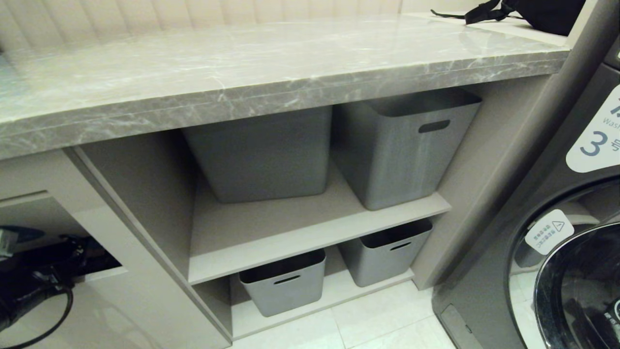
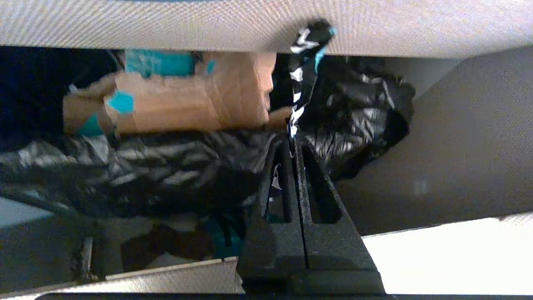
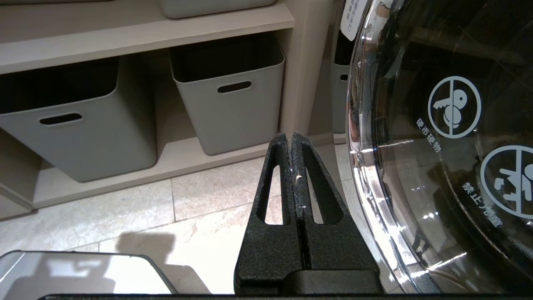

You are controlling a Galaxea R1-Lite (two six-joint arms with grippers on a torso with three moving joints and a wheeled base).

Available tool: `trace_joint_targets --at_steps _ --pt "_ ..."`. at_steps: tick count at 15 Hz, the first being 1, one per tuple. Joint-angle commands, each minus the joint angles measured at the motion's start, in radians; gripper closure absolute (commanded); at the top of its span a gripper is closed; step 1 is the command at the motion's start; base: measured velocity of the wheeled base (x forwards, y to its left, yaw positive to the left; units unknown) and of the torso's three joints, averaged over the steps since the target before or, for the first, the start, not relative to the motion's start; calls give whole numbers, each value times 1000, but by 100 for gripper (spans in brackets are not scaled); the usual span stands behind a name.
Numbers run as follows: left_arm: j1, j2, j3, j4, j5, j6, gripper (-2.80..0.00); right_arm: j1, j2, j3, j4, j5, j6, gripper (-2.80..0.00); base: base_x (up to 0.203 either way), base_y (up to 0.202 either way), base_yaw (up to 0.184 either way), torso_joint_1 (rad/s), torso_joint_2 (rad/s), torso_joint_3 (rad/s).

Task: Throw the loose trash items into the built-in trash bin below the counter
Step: Put the garbage in the trash can

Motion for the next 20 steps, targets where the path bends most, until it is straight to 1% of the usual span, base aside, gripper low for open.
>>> trace_joint_targets --at_steps 1,5,6,10,12,15,17,18,20 --pt "1 -13 -3 -11 -3 0 0 0 0 0 1 0 0 0 0 0 0 0 0 0" --pt "1 -19 -3 -15 -3 0 0 0 0 0 1 0 0 0 0 0 0 0 0 0" --pt "-1 -21 -3 -15 -3 0 -280 0 1 0 1 0 0 0 0 0 0 0 0 0" --pt "1 -34 9 -15 3 -1 -280 0 1 0 1 0 0 0 0 0 0 0 0 0" --pt "1 -38 10 -15 20 0 -280 0 0 0 -1 0 0 0 0 0 0 0 0 0" --pt "2 -50 13 -13 91 2 -280 0 0 0 0 0 0 0 0 0 0 0 0 0" --pt "2 -60 15 -11 189 1 -280 0 0 0 1 0 0 0 0 0 0 0 0 0" --pt "2 -71 27 -11 229 -1 -280 0 1 0 0 0 0 0 0 0 0 0 0 0" --pt "4 -92 62 -11 262 -1 -280 0 1 0 0 0 0 0 0 0 0 0 0 0"
